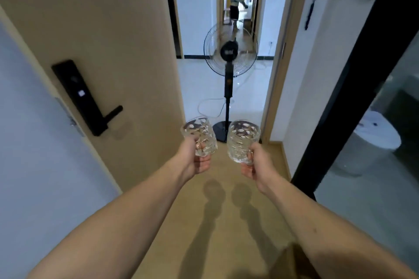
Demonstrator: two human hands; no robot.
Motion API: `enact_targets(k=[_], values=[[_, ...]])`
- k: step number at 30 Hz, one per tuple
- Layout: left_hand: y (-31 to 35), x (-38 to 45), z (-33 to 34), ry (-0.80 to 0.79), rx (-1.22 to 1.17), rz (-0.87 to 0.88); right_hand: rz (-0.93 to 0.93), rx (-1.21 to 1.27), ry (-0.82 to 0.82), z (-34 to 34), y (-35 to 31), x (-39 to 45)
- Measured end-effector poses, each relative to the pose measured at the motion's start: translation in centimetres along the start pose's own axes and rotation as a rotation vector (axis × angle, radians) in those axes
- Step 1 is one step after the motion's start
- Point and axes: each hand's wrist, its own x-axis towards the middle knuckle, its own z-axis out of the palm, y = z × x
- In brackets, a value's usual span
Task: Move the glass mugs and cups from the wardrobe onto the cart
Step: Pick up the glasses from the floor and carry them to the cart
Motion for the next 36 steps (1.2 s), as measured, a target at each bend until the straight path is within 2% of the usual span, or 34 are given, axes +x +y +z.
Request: enact_targets(k=[6, 16, 25, 31, 36], values=[[0.0, -7.9, -1.9, 0.137, -0.107, 0.158, -0.131, -0.158, -0.136, -0.5, -3.3, -5.0], [-5.7, -22.4, -10.7, 0.368, -0.261, 0.255, -0.166, -0.226, -0.457, 3.6, -1.1, -17.1], [-14.8, -40.8, -25.0, 0.635, -0.301, 0.292, -0.070, -0.236, -0.813, 12.6, 8.3, -35.0], [-24.0, -55.5, -35.3, 0.872, -0.347, 0.284, 0.011, -0.261, -1.025, 18.0, 16.8, -50.0], [-31.8, -67.6, -40.9, 1.058, -0.419, 0.260, 0.082, -0.375, -1.199, 20.6, 23.6, -62.8]])
